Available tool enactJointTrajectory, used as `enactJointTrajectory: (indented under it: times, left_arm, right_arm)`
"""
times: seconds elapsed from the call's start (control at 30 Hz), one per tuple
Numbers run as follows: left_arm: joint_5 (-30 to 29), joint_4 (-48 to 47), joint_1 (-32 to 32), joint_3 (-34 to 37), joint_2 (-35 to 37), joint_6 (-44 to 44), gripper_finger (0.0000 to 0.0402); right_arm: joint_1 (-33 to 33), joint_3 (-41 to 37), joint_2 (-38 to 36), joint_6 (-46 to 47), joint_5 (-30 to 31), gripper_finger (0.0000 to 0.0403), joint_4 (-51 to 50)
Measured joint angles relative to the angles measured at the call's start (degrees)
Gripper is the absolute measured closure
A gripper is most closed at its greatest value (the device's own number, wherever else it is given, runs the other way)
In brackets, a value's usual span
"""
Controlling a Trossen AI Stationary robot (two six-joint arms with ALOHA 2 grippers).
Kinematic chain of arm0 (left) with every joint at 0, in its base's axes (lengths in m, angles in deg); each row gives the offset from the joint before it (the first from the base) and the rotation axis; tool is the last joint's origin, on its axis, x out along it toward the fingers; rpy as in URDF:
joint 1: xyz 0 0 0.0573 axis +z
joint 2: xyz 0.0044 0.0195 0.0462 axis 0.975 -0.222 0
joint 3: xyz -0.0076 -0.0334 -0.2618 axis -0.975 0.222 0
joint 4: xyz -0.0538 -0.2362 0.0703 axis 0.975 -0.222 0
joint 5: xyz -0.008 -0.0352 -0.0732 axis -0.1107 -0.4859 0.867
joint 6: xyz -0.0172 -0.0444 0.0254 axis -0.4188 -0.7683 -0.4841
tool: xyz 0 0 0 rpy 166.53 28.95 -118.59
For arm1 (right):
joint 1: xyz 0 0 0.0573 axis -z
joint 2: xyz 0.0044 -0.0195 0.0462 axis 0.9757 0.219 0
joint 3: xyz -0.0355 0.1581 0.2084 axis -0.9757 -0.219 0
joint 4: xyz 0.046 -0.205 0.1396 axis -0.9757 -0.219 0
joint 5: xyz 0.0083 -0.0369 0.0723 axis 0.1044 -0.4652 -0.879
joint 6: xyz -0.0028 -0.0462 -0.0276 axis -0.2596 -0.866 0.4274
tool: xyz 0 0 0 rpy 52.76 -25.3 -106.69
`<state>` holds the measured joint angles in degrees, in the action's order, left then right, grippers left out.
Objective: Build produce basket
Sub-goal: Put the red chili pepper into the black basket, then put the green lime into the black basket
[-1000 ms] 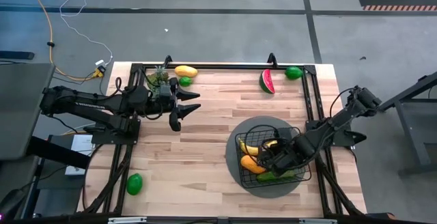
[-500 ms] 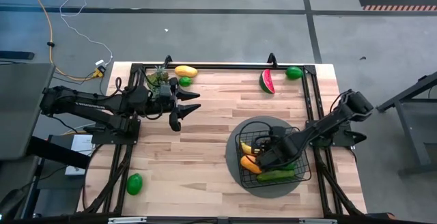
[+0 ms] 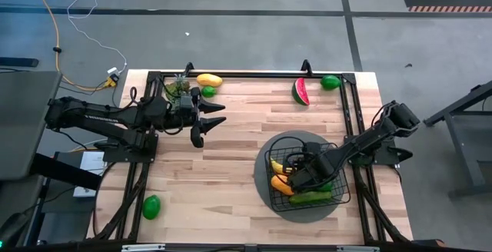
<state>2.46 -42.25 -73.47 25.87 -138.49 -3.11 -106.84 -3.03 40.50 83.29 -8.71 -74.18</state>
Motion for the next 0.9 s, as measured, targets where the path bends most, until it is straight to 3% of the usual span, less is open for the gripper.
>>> enactJointTrajectory:
  times: [0.57, 0.7, 0.9]
  left_arm:
    - [0.00, 0.00, 0.02, 0.00, 0.00, 0.00, 0.0223]
    - [-0.01, -0.15, 0.02, 0.00, 0.00, 0.00, 0.0223]
    - [-0.03, -0.24, 0.02, 0.00, 0.00, 0.00, 0.0223]
  right_arm:
    - [0.96, -0.02, -1.32, -3.92, 0.27, 0.0256, -0.47]
    - [0.53, -0.02, -5.92, -11.87, -0.22, 0.0225, -0.65]
    - [0.06, -0.02, -16.91, -33.21, -4.73, 0.0188, 0.70]
